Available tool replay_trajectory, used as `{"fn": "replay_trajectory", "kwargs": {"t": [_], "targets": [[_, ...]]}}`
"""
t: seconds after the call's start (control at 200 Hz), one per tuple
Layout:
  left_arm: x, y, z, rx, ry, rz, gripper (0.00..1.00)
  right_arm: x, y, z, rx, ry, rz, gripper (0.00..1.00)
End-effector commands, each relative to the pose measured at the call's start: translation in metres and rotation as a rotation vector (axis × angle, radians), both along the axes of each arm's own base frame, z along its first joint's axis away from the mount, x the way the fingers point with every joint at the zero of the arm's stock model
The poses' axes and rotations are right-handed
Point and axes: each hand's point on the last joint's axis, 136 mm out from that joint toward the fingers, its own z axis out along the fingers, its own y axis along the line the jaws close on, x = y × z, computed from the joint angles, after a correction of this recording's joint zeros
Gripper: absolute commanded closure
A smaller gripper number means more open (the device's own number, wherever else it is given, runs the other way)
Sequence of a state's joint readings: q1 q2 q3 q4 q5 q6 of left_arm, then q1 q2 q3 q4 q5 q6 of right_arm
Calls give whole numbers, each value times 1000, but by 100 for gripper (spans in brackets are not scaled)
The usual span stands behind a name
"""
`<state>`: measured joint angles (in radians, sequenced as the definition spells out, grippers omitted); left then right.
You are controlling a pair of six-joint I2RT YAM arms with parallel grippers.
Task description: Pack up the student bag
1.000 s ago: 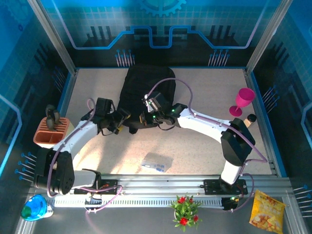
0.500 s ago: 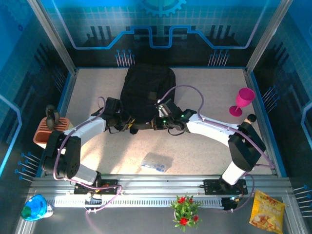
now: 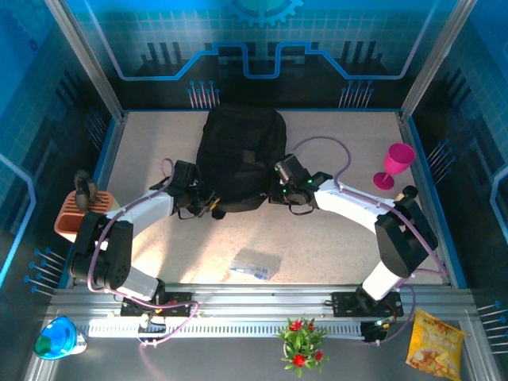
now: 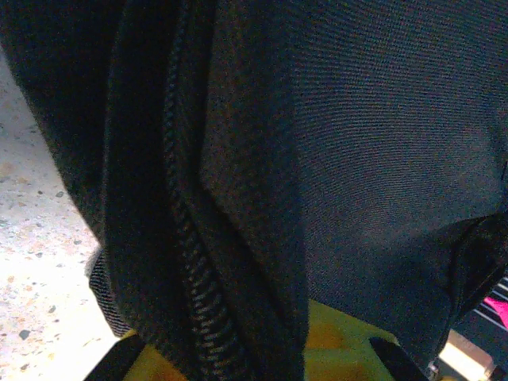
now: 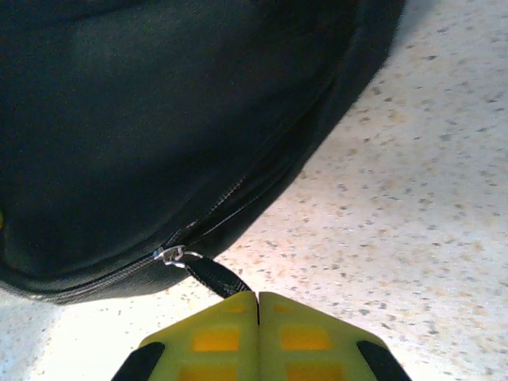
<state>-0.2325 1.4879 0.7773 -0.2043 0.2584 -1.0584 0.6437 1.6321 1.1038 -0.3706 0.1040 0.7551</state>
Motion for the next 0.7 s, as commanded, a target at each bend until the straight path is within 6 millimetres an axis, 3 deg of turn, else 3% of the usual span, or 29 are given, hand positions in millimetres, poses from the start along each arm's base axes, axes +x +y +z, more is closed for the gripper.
{"fn": "replay_trajectory", "kwargs": {"t": [0.0, 0.26, 0.695], "targets": [[-29, 0, -21, 35, 92, -71, 90, 17, -27, -1, -116, -6, -54, 100], [-52, -2, -34, 64, 141, -157, 91, 52, -36, 1, -226, -30, -36, 100], [-71, -2, -36, 102, 172, -239, 92, 104, -52, 15, -330, -88, -121, 100]]}}
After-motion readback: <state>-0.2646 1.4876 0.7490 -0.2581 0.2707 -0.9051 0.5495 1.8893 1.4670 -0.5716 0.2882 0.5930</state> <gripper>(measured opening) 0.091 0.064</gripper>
